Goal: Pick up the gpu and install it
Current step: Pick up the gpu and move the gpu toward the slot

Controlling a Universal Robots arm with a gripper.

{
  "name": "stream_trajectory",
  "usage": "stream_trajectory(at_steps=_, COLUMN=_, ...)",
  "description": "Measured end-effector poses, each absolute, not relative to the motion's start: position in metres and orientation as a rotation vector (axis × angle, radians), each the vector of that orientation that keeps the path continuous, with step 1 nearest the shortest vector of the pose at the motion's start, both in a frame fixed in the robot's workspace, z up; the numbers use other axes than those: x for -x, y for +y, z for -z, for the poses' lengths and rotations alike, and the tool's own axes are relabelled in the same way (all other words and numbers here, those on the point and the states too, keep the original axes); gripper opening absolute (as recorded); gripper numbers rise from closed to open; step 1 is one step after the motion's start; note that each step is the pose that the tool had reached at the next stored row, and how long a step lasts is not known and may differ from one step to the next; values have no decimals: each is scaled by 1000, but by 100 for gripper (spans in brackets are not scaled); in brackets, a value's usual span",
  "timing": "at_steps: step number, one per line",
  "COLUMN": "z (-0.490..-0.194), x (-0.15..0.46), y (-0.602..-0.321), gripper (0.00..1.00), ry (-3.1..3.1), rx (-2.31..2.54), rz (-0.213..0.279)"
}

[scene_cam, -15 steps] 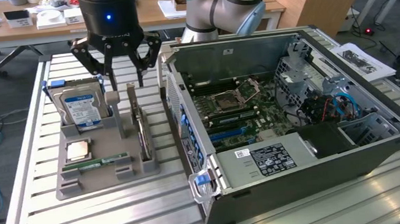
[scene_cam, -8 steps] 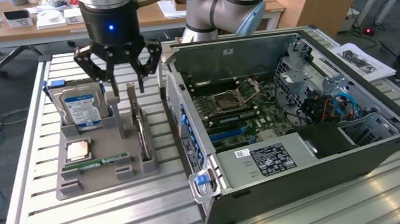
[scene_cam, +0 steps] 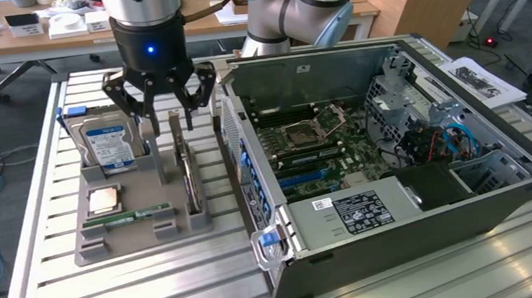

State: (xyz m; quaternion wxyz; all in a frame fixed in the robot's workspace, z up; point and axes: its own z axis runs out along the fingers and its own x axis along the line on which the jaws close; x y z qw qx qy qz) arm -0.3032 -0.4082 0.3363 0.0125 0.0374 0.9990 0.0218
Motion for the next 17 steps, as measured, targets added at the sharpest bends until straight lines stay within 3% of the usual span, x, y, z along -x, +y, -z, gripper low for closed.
stream_trajectory(at_steps=17, z=-305, x=303, y=-408, gripper=53, ry=3114, rx=-117, rz=-68)
